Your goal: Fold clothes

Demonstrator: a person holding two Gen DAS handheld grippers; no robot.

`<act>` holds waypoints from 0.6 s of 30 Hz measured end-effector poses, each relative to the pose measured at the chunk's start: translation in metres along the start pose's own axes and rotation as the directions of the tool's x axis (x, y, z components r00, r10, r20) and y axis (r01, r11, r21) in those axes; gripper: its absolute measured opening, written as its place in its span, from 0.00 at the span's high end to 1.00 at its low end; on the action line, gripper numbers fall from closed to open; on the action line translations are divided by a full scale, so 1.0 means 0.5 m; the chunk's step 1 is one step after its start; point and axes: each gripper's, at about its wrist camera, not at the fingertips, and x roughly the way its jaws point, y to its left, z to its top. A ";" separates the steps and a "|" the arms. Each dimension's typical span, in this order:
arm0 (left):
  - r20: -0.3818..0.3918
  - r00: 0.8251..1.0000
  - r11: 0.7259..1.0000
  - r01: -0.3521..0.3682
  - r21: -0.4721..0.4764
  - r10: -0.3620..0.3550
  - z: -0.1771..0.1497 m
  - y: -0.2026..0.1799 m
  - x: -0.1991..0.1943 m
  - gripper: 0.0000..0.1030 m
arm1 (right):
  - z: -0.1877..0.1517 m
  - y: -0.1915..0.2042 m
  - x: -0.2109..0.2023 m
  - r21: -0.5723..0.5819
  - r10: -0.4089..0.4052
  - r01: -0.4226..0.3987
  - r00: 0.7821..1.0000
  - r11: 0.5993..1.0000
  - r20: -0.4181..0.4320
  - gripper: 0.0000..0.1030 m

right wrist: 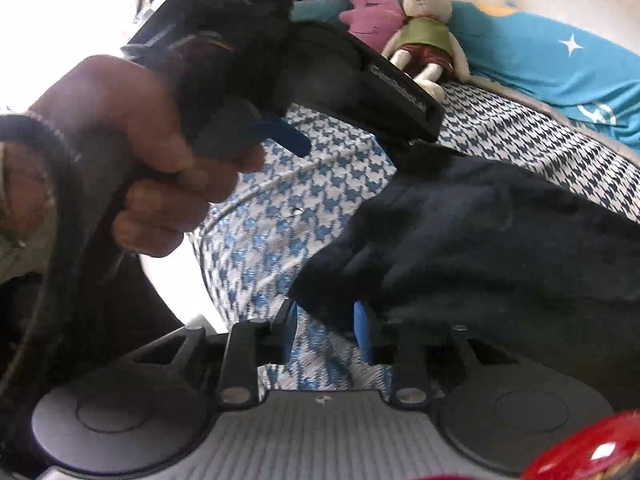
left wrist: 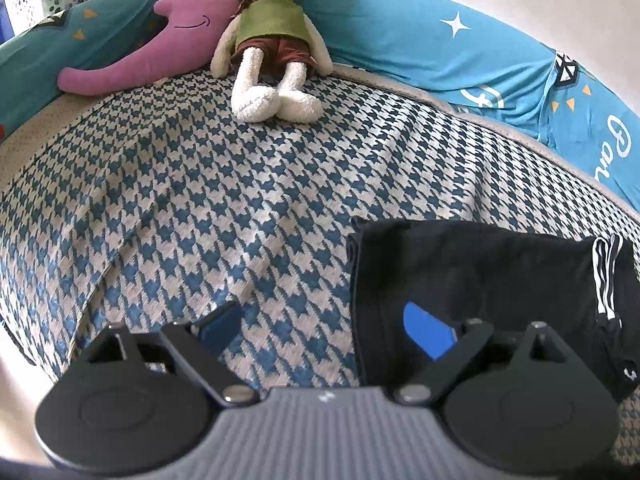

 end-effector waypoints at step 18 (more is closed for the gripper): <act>-0.037 0.998 0.999 0.040 -0.013 -0.041 -0.010 0.013 0.003 0.06 | -0.010 0.051 0.028 -0.211 -0.137 0.145 0.989 0.967 0.050 0.58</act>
